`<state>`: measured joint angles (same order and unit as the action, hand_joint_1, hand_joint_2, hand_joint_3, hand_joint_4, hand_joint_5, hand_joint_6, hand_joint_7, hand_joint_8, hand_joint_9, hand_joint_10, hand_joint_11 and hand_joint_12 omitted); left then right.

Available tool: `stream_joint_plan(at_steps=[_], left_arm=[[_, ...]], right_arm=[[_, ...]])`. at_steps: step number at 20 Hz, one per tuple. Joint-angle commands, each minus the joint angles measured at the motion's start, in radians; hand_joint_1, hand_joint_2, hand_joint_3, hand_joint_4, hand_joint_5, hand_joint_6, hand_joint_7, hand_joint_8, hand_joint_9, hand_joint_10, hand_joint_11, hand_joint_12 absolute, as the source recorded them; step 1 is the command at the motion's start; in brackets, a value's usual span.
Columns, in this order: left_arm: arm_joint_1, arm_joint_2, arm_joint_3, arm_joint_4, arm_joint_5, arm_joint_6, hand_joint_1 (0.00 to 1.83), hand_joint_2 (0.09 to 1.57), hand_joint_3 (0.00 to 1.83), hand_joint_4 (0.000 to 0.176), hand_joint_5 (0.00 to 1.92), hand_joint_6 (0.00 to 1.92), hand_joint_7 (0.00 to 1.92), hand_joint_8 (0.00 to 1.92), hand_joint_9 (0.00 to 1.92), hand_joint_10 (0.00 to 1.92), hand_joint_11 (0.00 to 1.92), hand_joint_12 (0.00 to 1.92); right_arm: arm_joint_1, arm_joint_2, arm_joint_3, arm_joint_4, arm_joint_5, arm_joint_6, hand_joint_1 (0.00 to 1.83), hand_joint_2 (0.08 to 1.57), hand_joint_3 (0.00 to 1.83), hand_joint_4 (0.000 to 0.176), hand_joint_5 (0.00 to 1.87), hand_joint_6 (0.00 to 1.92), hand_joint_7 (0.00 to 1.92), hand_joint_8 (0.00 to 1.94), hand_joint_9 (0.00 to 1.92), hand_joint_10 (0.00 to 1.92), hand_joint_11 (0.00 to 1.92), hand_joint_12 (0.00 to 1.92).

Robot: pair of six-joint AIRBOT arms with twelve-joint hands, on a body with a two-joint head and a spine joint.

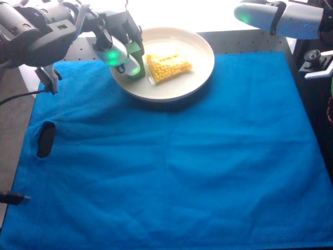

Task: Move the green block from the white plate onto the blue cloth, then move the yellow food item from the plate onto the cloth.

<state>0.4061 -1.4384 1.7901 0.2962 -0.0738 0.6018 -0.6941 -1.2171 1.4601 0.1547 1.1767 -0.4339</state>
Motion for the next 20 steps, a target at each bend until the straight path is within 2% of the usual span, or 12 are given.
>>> stream_joint_plan(at_steps=[1,4,5,6,7,8,11,12,13,15,17,20], left_arm=[[-0.009,0.000,0.005,-0.004,-0.103,-0.003,1.14,1.12,0.00,0.000,0.98,0.97,1.22,0.85,1.29,1.30,1.14,1.81],[-0.020,0.005,0.000,-0.005,-0.115,-0.003,1.16,1.10,0.00,0.000,1.01,0.92,1.21,1.24,1.31,1.58,1.27,1.92],[-0.025,0.014,-0.012,-0.005,-0.127,-0.003,1.15,1.11,0.00,0.000,1.00,0.93,1.16,0.85,1.22,1.18,1.10,1.61],[-0.028,0.021,-0.021,-0.005,-0.136,-0.003,1.25,1.09,0.00,0.000,1.01,0.73,1.13,0.95,1.19,0.86,0.98,1.44],[-0.034,0.033,-0.034,-0.005,-0.150,-0.002,1.25,1.11,0.00,0.000,0.96,0.81,1.03,1.11,1.08,0.58,0.79,1.36],[-0.043,0.057,-0.063,-0.002,-0.176,-0.002,1.24,1.12,0.00,0.000,0.93,0.89,1.02,1.10,1.10,0.46,0.78,1.29],[-0.065,0.107,-0.126,0.042,-0.208,-0.003,1.21,1.14,0.00,0.000,0.93,0.91,0.94,1.20,1.06,0.79,0.89,1.46],[-0.072,0.128,-0.153,0.056,-0.219,-0.003,1.10,1.14,0.00,0.000,0.93,1.02,0.94,0.73,1.05,0.93,0.88,1.53],[-0.082,0.158,-0.189,0.083,-0.238,-0.003,1.26,1.09,0.00,0.000,1.06,0.64,1.05,1.05,1.06,0.98,0.93,1.49],[-0.098,0.218,-0.262,0.136,-0.275,-0.003,1.28,1.07,0.00,0.000,1.10,0.56,1.11,0.99,1.11,0.85,0.93,1.38],[-0.111,0.280,-0.338,0.206,-0.299,-0.004,1.17,1.09,0.00,0.000,1.04,0.86,1.10,0.68,1.10,0.95,0.82,1.22],[-0.112,0.349,-0.432,0.288,-0.344,-0.004,1.16,1.11,0.00,0.000,0.97,0.97,1.01,0.75,1.03,0.93,0.90,1.08]], right_arm=[[0.013,-0.003,0.001,0.011,0.118,0.008,0.78,0.92,0.00,0.055,0.65,0.00,0.58,0.00,0.50,0.00,0.23,0.96],[0.013,-0.006,0.002,0.011,0.118,0.008,0.75,0.89,0.00,0.070,0.65,0.00,0.59,0.01,0.51,0.00,0.20,0.99],[0.013,-0.006,0.003,0.011,0.118,0.008,0.76,0.90,0.00,0.068,0.65,0.00,0.61,0.02,0.52,0.01,0.21,1.00],[0.013,-0.006,0.003,0.010,0.118,0.008,0.76,0.91,0.00,0.071,0.65,0.00,0.61,0.01,0.53,0.01,0.22,1.00],[0.013,-0.006,0.003,0.010,0.118,0.008,0.79,0.93,0.01,0.046,0.65,0.00,0.61,0.01,0.54,0.01,0.25,1.01],[0.013,-0.006,0.003,0.010,0.118,0.008,0.80,0.92,0.00,0.048,0.65,0.00,0.61,0.00,0.54,0.01,0.27,0.98],[0.013,-0.007,0.002,0.010,0.118,0.008,0.76,0.91,0.00,0.081,0.65,0.00,0.60,0.00,0.51,0.00,0.18,1.00],[0.012,-0.007,0.002,0.010,0.118,0.008,0.75,0.87,0.00,0.092,0.65,0.00,0.58,0.00,0.48,0.00,0.14,1.03],[0.012,-0.008,0.002,0.010,0.118,0.008,0.80,0.87,0.00,0.076,0.66,0.00,0.61,0.01,0.51,0.01,0.17,1.06],[0.012,-0.008,0.000,0.010,0.118,0.008,0.84,0.87,0.00,0.082,0.68,0.01,0.64,0.02,0.57,0.02,0.22,1.14],[0.011,-0.008,-0.002,0.010,0.117,0.008,0.81,0.82,0.00,0.103,0.69,0.01,0.69,0.02,0.61,0.01,0.26,1.14],[0.011,-0.008,-0.006,0.010,0.117,0.008,0.84,0.84,0.00,0.128,0.72,0.01,0.71,0.01,0.52,0.00,0.08,1.05]])
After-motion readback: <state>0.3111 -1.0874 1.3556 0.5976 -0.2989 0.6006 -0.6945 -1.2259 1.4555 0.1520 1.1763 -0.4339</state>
